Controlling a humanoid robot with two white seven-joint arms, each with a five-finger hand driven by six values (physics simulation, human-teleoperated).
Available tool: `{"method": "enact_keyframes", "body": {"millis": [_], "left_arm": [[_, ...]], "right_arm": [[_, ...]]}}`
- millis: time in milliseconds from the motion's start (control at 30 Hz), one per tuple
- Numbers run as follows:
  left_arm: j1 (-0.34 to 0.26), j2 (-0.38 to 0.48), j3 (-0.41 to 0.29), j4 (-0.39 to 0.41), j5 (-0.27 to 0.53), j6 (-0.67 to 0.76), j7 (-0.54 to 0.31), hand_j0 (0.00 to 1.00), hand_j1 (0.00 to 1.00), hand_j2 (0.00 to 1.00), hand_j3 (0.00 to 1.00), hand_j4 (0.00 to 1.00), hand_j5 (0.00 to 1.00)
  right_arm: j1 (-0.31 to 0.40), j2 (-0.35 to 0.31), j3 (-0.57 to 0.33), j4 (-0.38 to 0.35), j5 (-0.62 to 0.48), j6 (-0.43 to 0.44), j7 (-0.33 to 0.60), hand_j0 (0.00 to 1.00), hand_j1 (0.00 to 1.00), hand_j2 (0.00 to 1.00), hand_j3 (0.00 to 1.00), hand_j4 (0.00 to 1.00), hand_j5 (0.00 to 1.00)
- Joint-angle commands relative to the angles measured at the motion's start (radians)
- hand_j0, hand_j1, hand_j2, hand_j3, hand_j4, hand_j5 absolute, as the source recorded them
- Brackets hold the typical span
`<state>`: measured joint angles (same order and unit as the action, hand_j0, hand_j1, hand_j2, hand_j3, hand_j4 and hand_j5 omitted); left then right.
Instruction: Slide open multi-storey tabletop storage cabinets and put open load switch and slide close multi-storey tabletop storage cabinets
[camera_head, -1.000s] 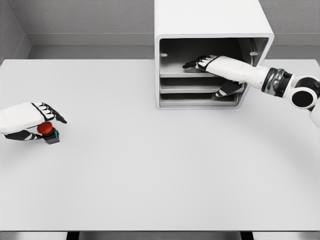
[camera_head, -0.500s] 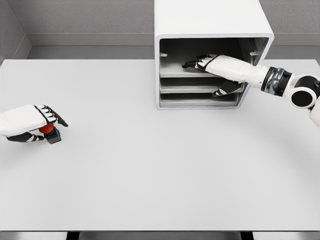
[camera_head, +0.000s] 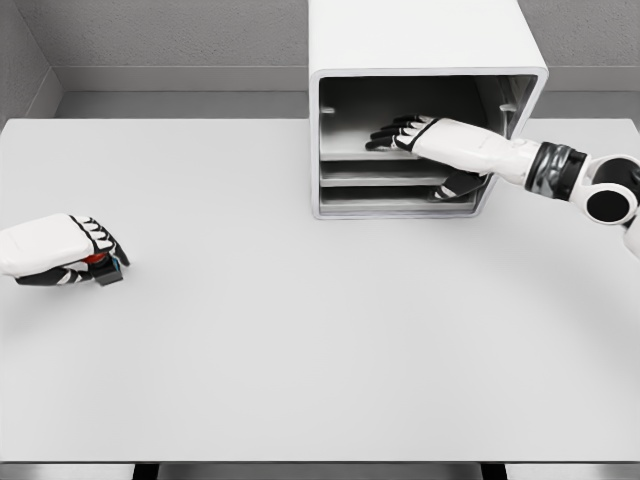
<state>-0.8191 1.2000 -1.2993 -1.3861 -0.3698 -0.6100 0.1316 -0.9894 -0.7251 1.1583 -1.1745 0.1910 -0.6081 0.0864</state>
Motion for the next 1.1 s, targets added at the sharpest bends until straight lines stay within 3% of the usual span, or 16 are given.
{"method": "enact_keyframes", "body": {"millis": [0, 167, 300, 433, 633, 700, 800, 1067], "left_arm": [[-0.002, -0.002, -0.002, 0.001, 0.006, -0.001, 0.000, 0.57, 0.57, 0.57, 0.57, 0.57, 0.57], [-0.006, -0.002, 0.000, 0.001, 0.006, -0.001, 0.002, 0.54, 0.54, 0.54, 0.54, 0.54, 0.54], [-0.017, -0.002, 0.000, 0.001, 0.006, -0.001, 0.002, 0.49, 0.49, 0.49, 0.49, 0.49, 0.49], [-0.034, -0.003, 0.002, 0.001, 0.006, -0.001, 0.002, 0.45, 0.45, 0.45, 0.45, 0.45, 0.45], [-0.071, -0.017, 0.002, -0.001, 0.008, -0.001, 0.003, 0.42, 0.42, 0.42, 0.42, 0.42, 0.42], [-0.078, -0.026, 0.002, -0.001, 0.008, -0.001, 0.003, 0.42, 0.42, 0.42, 0.42, 0.42, 0.42], [-0.094, -0.046, 0.002, -0.002, 0.009, -0.001, 0.003, 0.40, 0.40, 0.40, 0.40, 0.40, 0.40], [-0.133, -0.102, 0.002, -0.002, 0.017, -0.001, 0.003, 0.39, 0.39, 0.39, 0.39, 0.39, 0.39]], "right_arm": [[0.000, -0.020, 0.011, -0.059, 0.012, -0.003, 0.004, 1.00, 1.00, 1.00, 1.00, 1.00, 1.00], [0.012, -0.047, 0.011, -0.105, 0.010, -0.003, 0.003, 1.00, 1.00, 1.00, 1.00, 1.00, 1.00], [0.074, -0.188, -0.017, -0.312, 0.008, -0.003, -0.001, 1.00, 1.00, 1.00, 1.00, 1.00, 1.00], [0.091, -0.206, -0.046, -0.320, 0.005, -0.003, 0.001, 1.00, 1.00, 1.00, 1.00, 1.00, 1.00], [0.089, -0.312, -0.074, -0.491, -0.061, -0.003, 0.004, 1.00, 1.00, 1.00, 1.00, 1.00, 1.00], [0.094, -0.339, -0.069, -0.501, -0.102, -0.003, 0.006, 1.00, 1.00, 1.00, 1.00, 1.00, 1.00], [0.092, -0.436, -0.071, -0.504, -0.209, -0.003, 0.009, 1.00, 1.00, 1.00, 1.00, 1.00, 1.00], [0.092, -0.453, -0.071, -0.507, -0.242, -0.003, 0.009, 1.00, 1.00, 1.00, 1.00, 1.00, 1.00]]}}
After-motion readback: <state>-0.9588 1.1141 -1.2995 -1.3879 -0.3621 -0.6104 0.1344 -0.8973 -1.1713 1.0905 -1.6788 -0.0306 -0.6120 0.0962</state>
